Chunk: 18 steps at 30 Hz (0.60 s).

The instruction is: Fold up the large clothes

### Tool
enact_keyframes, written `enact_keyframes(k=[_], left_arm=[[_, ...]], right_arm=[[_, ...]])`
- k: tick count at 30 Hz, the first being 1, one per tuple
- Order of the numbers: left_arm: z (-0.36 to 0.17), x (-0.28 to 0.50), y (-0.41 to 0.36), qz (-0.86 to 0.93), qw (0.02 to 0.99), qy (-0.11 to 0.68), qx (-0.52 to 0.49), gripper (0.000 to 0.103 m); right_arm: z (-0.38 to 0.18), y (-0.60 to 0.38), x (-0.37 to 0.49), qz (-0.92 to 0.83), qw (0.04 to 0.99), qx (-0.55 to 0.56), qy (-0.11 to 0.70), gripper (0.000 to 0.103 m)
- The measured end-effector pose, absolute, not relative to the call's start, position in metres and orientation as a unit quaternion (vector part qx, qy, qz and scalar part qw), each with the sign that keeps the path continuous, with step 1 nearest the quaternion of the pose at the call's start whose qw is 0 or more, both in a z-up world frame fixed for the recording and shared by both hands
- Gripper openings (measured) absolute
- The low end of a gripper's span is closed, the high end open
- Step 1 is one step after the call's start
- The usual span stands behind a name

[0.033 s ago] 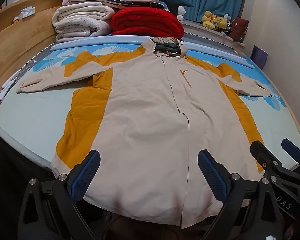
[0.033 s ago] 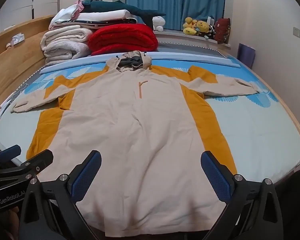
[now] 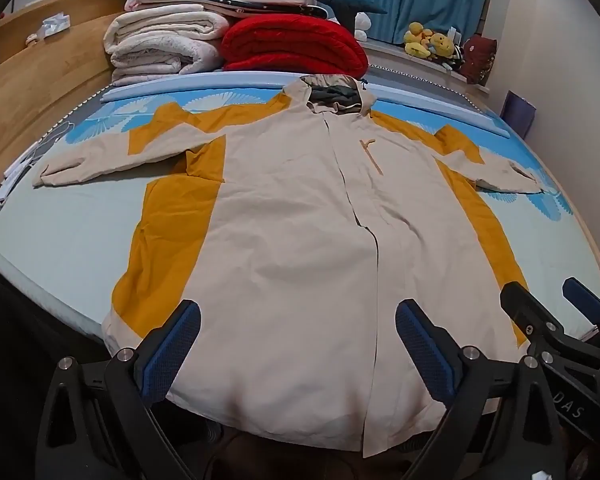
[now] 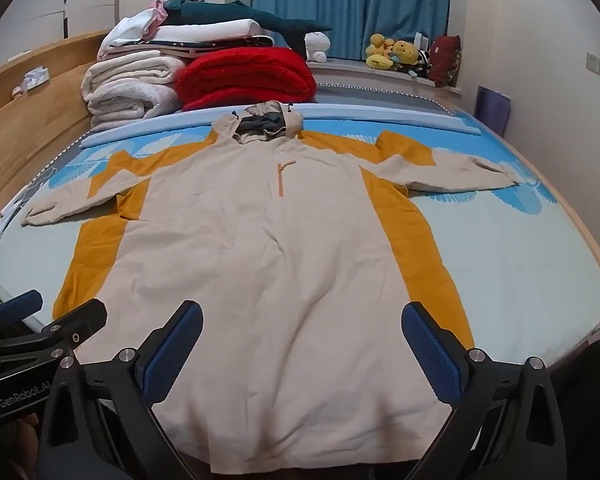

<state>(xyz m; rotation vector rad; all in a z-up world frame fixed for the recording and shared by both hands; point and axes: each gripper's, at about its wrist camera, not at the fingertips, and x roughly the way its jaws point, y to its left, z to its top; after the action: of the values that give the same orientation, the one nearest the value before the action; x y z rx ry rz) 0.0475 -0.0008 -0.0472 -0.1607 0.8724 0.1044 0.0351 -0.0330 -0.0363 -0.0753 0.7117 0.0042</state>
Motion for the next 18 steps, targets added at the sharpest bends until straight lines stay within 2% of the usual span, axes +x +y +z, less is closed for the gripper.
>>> enact_keyframes(k=[18], left_arm=[[-0.0473, 0.0467, -0.0034, 0.049, 0.905, 0.417, -0.069, 0.096]], right_arm=[[-0.0388, -0.0352, 0.0343, -0.001, 0.939, -0.032, 0.342, 0.099]])
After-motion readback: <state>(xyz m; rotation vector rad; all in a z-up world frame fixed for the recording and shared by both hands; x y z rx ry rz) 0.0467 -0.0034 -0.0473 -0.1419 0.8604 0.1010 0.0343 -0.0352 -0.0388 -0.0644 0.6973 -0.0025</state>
